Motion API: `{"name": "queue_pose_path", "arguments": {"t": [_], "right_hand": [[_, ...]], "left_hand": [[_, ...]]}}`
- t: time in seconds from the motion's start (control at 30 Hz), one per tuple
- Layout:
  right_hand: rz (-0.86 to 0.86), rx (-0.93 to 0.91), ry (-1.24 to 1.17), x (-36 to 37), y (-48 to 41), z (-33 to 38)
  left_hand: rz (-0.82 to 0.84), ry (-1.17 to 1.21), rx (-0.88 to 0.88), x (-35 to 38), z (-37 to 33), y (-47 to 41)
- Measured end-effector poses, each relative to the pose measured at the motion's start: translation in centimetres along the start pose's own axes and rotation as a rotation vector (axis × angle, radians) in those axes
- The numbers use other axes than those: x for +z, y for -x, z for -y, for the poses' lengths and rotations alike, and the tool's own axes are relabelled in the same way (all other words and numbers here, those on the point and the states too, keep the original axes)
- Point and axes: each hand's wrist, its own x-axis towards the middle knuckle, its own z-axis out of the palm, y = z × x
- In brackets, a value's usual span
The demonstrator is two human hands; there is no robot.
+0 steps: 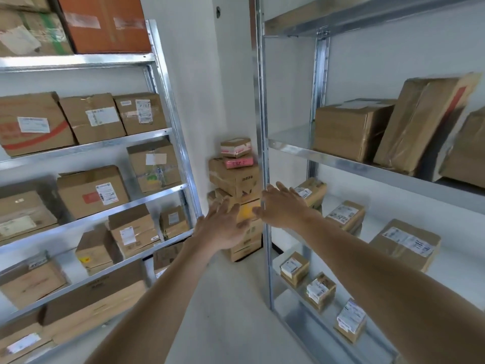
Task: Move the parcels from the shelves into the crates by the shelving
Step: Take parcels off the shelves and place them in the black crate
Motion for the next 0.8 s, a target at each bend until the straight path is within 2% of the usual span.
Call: {"name": "queue_pose_path", "arguments": {"t": [0.27, 0.8], "right_hand": [[-0.023, 0.077, 0.007, -1.3, -7.4, -5.7], [-0.100, 0.279, -0.010, -2.4, -10.5, -12.4]], "left_hand": [[-0.026, -0.002, 0.098, -1.2, -2.1, -10.8], [-0.030, 0.225, 0.331, -3.3, -7.3, -21.2]]}}
